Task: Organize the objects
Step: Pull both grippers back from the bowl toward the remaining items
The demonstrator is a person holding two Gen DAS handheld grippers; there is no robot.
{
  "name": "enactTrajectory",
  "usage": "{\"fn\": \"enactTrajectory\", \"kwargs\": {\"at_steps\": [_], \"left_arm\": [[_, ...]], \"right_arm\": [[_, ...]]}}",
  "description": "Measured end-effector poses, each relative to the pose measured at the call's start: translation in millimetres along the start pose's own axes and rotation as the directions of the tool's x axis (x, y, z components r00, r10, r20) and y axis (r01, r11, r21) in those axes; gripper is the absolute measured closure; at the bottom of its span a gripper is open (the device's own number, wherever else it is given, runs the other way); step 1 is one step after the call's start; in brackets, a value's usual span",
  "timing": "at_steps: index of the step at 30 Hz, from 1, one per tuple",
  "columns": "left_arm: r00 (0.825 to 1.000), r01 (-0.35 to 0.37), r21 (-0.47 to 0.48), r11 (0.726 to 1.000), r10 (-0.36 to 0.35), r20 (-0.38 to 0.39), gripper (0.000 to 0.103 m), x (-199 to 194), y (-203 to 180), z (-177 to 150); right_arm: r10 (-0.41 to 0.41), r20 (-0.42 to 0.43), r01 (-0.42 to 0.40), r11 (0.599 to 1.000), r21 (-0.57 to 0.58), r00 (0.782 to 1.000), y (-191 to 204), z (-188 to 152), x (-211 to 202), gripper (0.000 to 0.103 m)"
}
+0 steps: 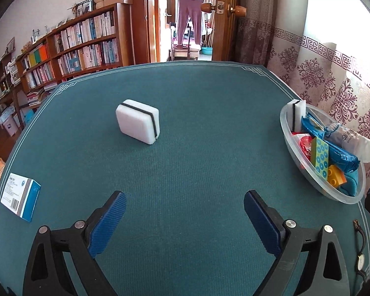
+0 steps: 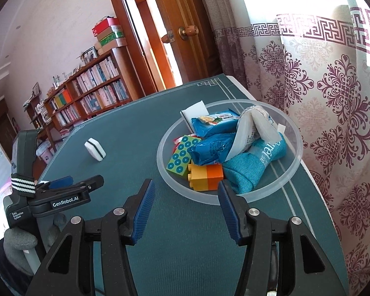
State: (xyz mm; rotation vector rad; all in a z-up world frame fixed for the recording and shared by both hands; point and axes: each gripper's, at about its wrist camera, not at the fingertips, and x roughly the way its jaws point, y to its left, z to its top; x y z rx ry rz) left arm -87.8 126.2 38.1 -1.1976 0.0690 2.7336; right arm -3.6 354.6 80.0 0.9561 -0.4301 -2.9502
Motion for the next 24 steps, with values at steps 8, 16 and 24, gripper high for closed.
{"fn": "enactTrajectory", "kwargs": {"at_steps": [8, 16, 24], "left_arm": [[0.995, -0.097, -0.041, 0.994, 0.097, 0.010, 0.005, -4, 31, -5], [0.993, -0.118, -0.086, 0.989, 0.119, 0.003, 0.004, -5, 57, -13], [0.990, -0.140, -0.131, 0.981, 0.140, -0.004, 0.004, -8, 81, -19]], "right_arm": [[0.022, -0.027, -0.023, 1.000, -0.014, 0.999, 17, -7, 8, 0.046], [0.049, -0.059, -0.051, 0.998, -0.030, 0.997, 36, -11, 17, 0.044], [0.078, -0.092, -0.083, 0.995, -0.048, 0.993, 58, -16, 30, 0.038]]}}
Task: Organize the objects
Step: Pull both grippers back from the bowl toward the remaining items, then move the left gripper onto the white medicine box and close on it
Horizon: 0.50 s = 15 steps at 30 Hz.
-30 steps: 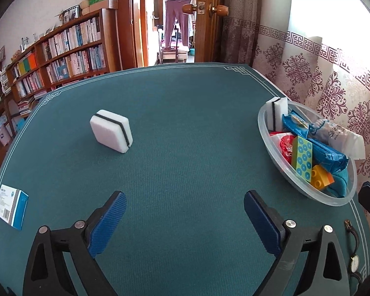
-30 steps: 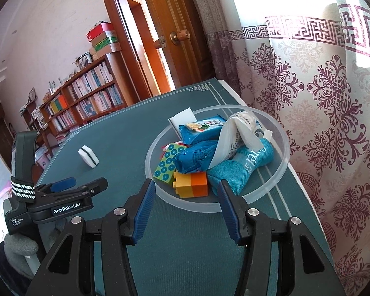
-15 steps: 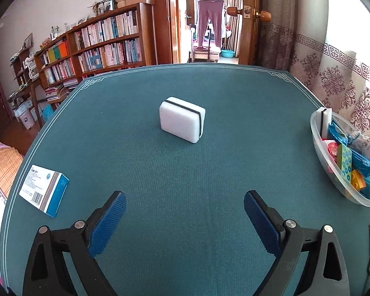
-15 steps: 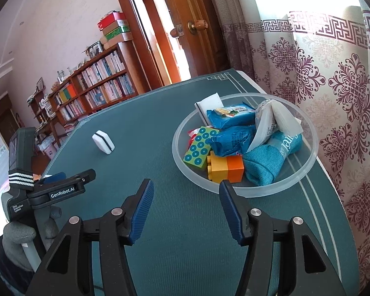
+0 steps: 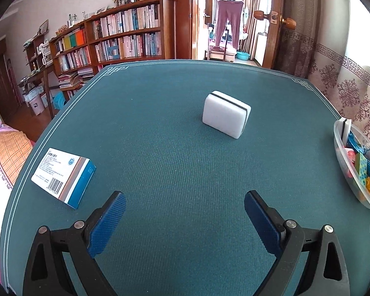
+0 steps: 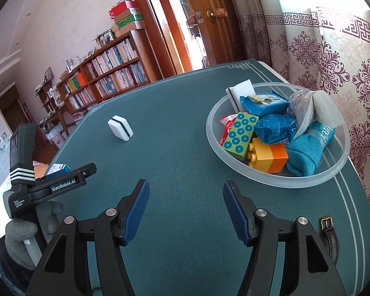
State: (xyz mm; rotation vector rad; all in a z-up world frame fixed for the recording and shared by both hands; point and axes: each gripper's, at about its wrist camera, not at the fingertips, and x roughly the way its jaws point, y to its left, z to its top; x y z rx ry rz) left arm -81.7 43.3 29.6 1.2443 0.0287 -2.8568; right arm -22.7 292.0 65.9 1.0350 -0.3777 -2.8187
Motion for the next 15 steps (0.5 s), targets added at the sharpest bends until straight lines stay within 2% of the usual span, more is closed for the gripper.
{"fn": "enactTrajectory", "kwargs": {"at_steps": [8, 15], "left_arm": [[0.998, -0.055, -0.097, 0.994, 0.055, -0.005, 0.003, 0, 40, 3], [0.988, -0.150, -0.231, 0.961, 0.154, 0.000, 0.002, -2, 78, 7]], "right_arm": [[0.032, -0.033, -0.033, 0.999, -0.025, 0.999, 21, -2, 15, 0.038], [0.050, -0.059, -0.053, 0.998, -0.043, 0.997, 33, -6, 24, 0.038]]}}
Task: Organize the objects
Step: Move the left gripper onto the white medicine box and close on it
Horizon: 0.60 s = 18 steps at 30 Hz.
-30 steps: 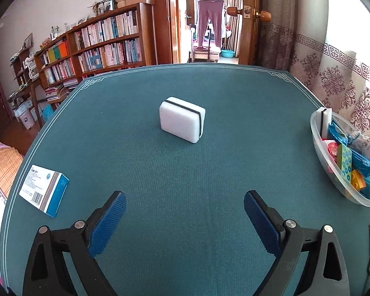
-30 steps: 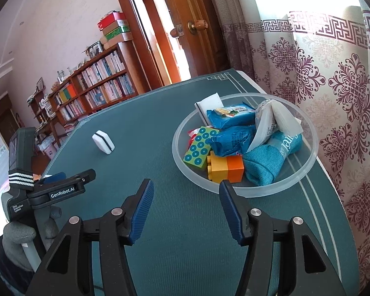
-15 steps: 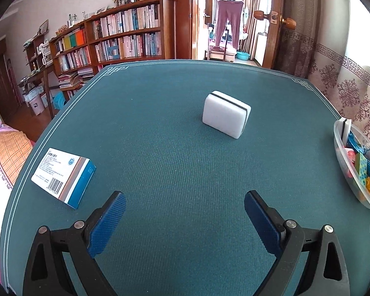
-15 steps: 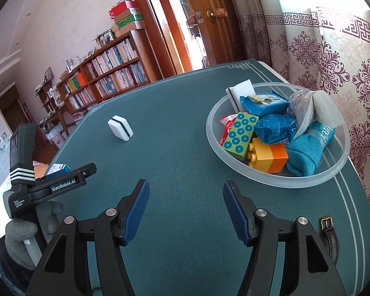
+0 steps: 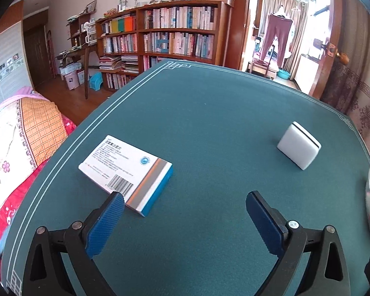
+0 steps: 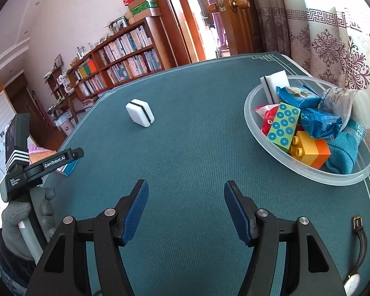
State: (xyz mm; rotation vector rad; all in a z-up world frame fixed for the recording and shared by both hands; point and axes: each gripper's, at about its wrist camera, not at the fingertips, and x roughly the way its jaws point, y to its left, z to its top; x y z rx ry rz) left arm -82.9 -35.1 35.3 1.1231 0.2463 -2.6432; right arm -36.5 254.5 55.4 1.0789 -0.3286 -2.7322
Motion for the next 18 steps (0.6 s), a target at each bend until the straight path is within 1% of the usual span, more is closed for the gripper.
{"fn": "enactTrajectory", "kwargs": {"at_steps": [5, 9, 18], "left_arm": [[0.997, -0.071, -0.094, 0.993, 0.070, -0.018, 0.002, 9, 24, 9], [0.993, -0.115, -0.141, 0.983, 0.109, -0.048, 0.001, 22, 37, 17], [0.984, -0.163, -0.226, 0.960, 0.141, -0.112, 0.001, 49, 56, 32]], "right_arm": [[0.005, -0.008, -0.005, 1.000, 0.000, 1.000, 2, 0, 4, 0.038], [0.008, -0.013, -0.008, 1.000, 0.001, 1.000, 2, 1, 6, 0.038], [0.010, -0.027, -0.010, 1.000, 0.000, 1.000, 4, -1, 12, 0.038]]}}
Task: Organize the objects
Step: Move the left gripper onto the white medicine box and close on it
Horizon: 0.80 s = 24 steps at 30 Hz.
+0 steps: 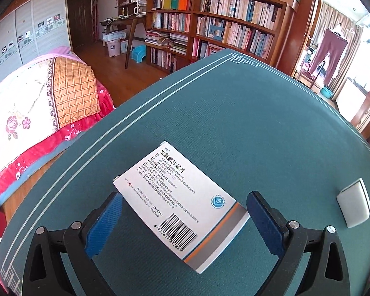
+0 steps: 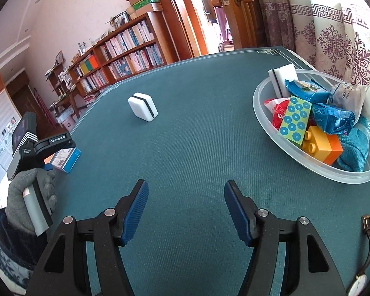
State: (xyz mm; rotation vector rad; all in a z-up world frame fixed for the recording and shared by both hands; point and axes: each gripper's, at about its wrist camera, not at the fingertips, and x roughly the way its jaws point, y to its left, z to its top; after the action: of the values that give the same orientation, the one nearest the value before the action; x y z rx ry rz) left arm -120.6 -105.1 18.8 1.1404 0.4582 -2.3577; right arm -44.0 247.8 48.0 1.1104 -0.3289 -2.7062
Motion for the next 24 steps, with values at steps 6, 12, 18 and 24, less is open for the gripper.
{"fn": "enactTrajectory", "kwargs": {"at_steps": [6, 12, 18, 24], "left_arm": [[1.000, -0.003, -0.018, 1.000, 0.003, -0.019, 0.001, 11, 4, 3], [1.000, 0.004, -0.011, 1.000, -0.004, -0.002, 0.001, 10, 6, 0], [1.000, 0.027, 0.007, 1.000, -0.027, 0.011, 0.001, 10, 8, -1], [0.999, 0.046, 0.016, 0.999, -0.047, 0.018, 0.007, 7, 13, -1]], "right_arm": [[-0.004, -0.008, 0.004, 1.000, -0.003, 1.000, 2, -1, 4, 0.038], [-0.007, -0.022, 0.007, 1.000, -0.013, 1.000, 5, -1, 10, 0.038], [-0.010, -0.031, 0.009, 0.999, -0.036, 0.999, 14, 0, 14, 0.038], [-0.010, -0.038, 0.007, 0.997, -0.074, 0.999, 25, 4, 20, 0.038]]}}
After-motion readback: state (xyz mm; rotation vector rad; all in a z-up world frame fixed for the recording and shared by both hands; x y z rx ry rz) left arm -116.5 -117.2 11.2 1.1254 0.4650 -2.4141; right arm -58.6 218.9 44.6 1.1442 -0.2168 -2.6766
